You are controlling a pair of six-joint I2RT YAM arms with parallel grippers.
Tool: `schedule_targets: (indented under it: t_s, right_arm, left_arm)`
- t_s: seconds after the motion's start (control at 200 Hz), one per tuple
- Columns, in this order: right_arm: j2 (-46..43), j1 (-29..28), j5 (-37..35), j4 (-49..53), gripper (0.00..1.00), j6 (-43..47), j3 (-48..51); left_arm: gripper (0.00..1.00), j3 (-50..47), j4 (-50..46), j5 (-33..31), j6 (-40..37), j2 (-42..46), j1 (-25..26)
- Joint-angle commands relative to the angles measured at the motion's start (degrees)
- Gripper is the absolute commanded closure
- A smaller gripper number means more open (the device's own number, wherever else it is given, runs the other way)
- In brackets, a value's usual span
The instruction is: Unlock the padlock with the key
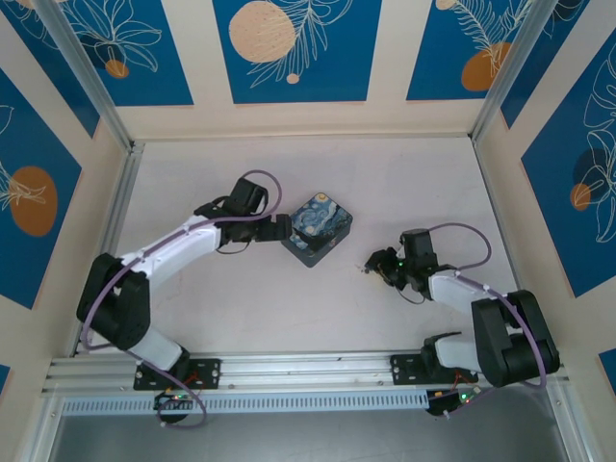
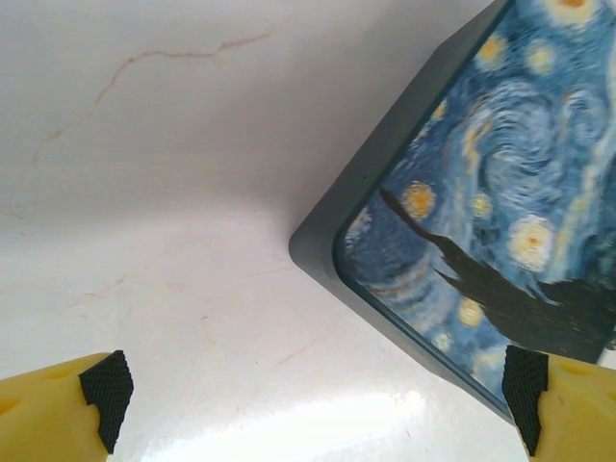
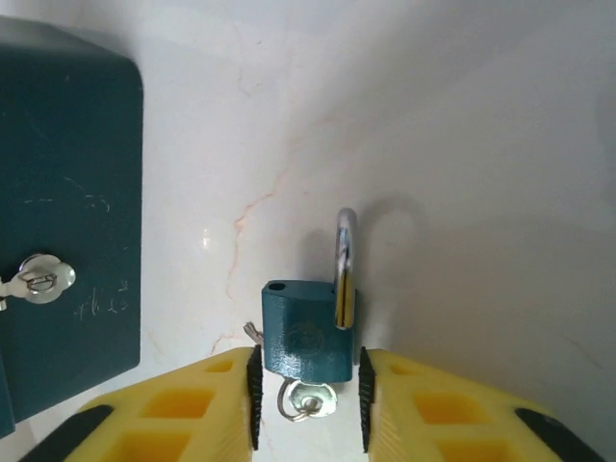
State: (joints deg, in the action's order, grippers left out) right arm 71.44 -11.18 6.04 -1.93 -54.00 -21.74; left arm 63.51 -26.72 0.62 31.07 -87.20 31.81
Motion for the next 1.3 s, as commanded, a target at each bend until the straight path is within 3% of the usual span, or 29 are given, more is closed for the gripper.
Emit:
schedule_targets:
  t_s: [0.0,0.185,0.25,0.47,0.545,0.61,0.69,0.735,0.815,1.07,1.295]
  right_arm:
    - [-3.6,1.5,0.5,7.7,0.59,-0.7,0.4]
    - [-11.3,2.2,-1.7,16.6,0.28,-1.0,-2.0]
    - [-14.9,2.2,-4.0,19.9,0.12,0.0,-4.2]
    - [-17.8,2.7,-18.0,29.7,0.07,5.9,-15.3]
    - [-16.9,2.7,-27.0,30.2,0.07,8.4,-18.7]
    - [-17.0,2.6,-34.8,25.9,0.0,9.8,-18.5]
    - [-16.8,2.6,-43.2,17.5,0.0,12.7,-16.0]
    - [-16.4,2.7,-44.9,11.8,0.01,18.7,-14.1]
    - [-13.7,2.8,-45.5,2.4,0.0,27.8,-12.4]
    - [-0.7,3.7,-44.2,-14.3,0.0,37.8,-9.2]
    - [6.0,5.2,-36.3,-31.5,0.0,41.1,-2.9]
  left_arm:
    - [0.0,0.8,-3.4,-1.4,-1.1,4.5,-0.6]
    - [0.0,-1.9,-4.7,-5.1,-0.7,12.2,-1.7]
    - [0.0,-2.9,-4.8,-8.2,-1.1,15.2,-2.2]
    - [0.0,-9.2,0.9,-23.4,-8.7,26.1,-2.9]
    - [0.0,-11.7,4.4,-28.2,-12.9,28.8,-2.9]
    - [0.0,-14.3,8.1,-33.1,-16.4,30.3,-2.9]
    - [0.0,-17.6,13.1,-37.5,-20.3,31.7,-3.3]
    - [0.0,-20.1,16.7,-38.9,-21.9,32.4,-3.9]
    - [0.0,-24.3,23.1,-38.8,-23.4,33.1,-6.8]
    - [0.0,-34.3,40.3,-30.4,-24.2,28.4,-20.1]
    - [0.0,-38.4,55.1,-26.9,-27.2,16.0,-23.8]
